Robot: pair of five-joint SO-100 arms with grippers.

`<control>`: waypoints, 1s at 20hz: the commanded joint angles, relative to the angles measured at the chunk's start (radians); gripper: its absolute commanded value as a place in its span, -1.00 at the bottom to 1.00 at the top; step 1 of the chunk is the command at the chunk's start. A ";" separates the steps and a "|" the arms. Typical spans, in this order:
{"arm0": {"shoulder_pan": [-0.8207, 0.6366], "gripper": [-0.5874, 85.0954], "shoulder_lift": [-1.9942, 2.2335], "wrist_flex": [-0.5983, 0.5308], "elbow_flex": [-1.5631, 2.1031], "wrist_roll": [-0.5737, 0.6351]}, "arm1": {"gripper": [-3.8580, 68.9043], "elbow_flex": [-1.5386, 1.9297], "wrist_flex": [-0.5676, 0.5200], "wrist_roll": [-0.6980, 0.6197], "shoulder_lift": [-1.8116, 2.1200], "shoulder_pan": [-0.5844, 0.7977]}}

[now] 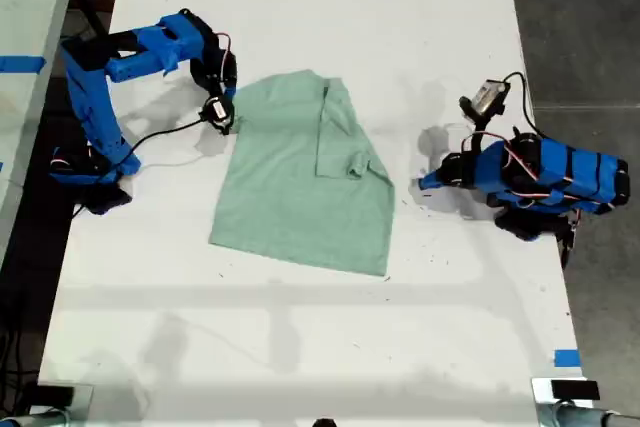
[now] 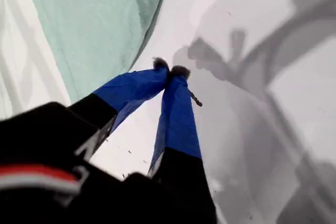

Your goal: Fold t shirt

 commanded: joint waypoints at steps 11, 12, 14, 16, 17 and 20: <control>0.643 -0.80 -0.089 0.040 -0.667 -0.410 | -0.85 0.043 -0.003 0.009 0.014 -0.009; 0.643 -0.78 -0.078 0.046 -0.673 -0.408 | -0.85 0.043 -0.003 0.009 0.014 -0.009; 0.600 -0.79 -0.025 0.115 -0.670 -0.397 | -0.85 0.043 -0.003 0.008 0.014 -0.009; 0.518 -0.81 0.086 0.216 -0.635 -0.367 | -0.85 0.043 -0.003 0.008 0.014 -0.009; 0.479 -0.89 0.156 0.253 -0.612 -0.336 | -0.85 0.043 -0.003 0.008 0.014 -0.009; 0.410 -0.99 0.454 0.327 -0.465 -0.282 | -0.85 0.043 -0.003 0.008 0.014 -0.009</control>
